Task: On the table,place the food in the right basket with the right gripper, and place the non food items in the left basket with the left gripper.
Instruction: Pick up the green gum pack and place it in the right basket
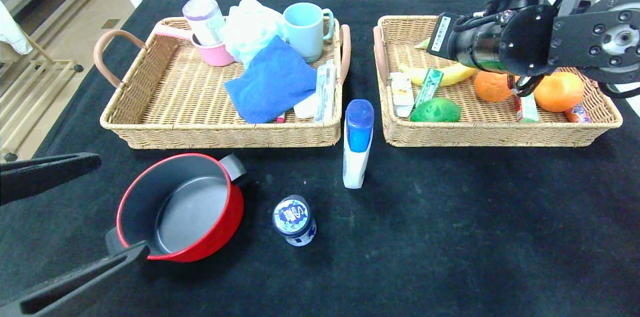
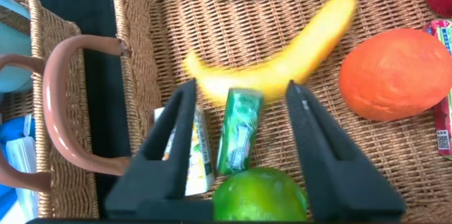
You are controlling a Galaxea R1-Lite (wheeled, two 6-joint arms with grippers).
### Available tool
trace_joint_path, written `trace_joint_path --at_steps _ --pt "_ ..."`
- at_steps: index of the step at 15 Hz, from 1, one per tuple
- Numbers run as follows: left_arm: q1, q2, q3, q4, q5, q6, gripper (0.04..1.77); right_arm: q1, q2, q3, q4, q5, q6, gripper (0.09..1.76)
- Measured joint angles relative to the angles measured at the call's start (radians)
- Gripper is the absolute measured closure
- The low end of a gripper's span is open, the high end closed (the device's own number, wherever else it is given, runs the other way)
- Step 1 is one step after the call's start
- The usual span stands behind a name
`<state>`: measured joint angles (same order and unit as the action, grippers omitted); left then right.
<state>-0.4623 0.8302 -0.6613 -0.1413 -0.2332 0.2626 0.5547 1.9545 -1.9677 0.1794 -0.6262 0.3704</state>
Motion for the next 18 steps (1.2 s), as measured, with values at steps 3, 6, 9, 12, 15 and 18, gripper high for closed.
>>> trace_joint_path --at_steps 3,6,9,12,15,18 --pt "0.0 -0.001 0.0 0.001 0.0 0.0 0.09 0.003 0.0 0.002 0.002 0.001 -0.001 0.62" --pt "0.0 -0.001 0.0 0.001 0.0 0.0 0.09 0.009 -0.003 0.003 0.005 0.001 -0.001 0.47" --pt "-0.001 -0.004 0.002 0.001 0.0 0.008 0.09 0.011 -0.009 0.011 0.007 0.001 0.0 0.36" --pt "-0.001 -0.008 0.0 0.002 0.0 0.009 0.09 0.016 -0.022 0.027 0.01 0.002 0.0 0.29" --pt "-0.001 -0.007 0.001 0.003 0.002 0.008 0.09 0.033 -0.063 0.1 0.011 0.018 -0.008 0.25" --pt "0.0 -0.002 0.0 0.002 0.008 0.008 0.09 0.05 -0.155 0.272 -0.006 0.134 -0.079 0.21"
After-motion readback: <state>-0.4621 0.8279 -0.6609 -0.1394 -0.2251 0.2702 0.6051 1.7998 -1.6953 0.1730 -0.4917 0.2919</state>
